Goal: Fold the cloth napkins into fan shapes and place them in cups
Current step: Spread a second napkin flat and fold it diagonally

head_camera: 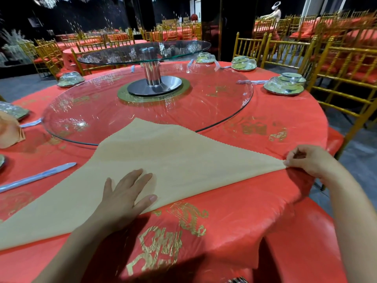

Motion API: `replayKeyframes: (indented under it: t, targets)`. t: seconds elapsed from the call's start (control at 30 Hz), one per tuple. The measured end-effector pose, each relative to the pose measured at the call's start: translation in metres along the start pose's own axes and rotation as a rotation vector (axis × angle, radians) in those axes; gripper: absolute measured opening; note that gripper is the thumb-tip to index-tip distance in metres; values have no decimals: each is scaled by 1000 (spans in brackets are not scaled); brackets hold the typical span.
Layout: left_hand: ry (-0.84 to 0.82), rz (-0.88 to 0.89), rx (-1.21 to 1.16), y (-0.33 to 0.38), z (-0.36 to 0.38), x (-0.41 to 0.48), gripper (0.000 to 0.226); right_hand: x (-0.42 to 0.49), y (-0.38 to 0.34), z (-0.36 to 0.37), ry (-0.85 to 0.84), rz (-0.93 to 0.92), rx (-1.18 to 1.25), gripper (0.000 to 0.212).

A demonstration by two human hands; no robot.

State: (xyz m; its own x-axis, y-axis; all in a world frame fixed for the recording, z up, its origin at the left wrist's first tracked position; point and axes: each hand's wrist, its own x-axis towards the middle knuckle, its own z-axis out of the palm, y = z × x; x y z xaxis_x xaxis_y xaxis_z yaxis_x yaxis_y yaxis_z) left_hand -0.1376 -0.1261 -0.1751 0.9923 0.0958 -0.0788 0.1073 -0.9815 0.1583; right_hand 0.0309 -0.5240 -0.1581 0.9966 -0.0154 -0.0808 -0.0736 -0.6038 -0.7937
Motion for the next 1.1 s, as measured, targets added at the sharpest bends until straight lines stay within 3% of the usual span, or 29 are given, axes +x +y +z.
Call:
replayKeyframes:
  t: [0.2, 0.3, 0.37, 0.5, 0.6, 0.67, 0.73, 0.83, 0.93, 1.1]
  targets:
    - [-10, 62, 41, 2, -4, -4, 117, 2, 0, 0, -6, -20, -92, 28]
    - [40, 271, -47, 13, -12, 8, 67, 3, -1, 0, -8, -9, -120, 28]
    - [122, 455, -88, 34, -13, 18, 47, 3, -2, -1, -8, -10, -126, 28]
    - [21, 606, -67, 98, -7, 35, 60, 2, -3, -1, 0, -3, -130, 26]
    - [2, 586, 5, 117, 1, 44, 70, -1, -5, 0, -10, 10, -138, 26]
    - [9, 562, 11, 116, 9, 45, 72, -7, -9, 3, 50, 8, -262, 11]
    - [14, 546, 1, 114, 14, 44, 71, -17, -15, 17, 201, -29, -528, 29]
    - [52, 559, -36, 111, 19, 46, 78, -40, -35, 63, 319, -316, -649, 58]
    - [22, 558, -34, 110, 21, 47, 82, -52, -48, 100, 156, -506, -785, 69]
    - [-47, 526, -7, 110, 20, 47, 86, -39, -31, 78, -93, -188, -840, 74]
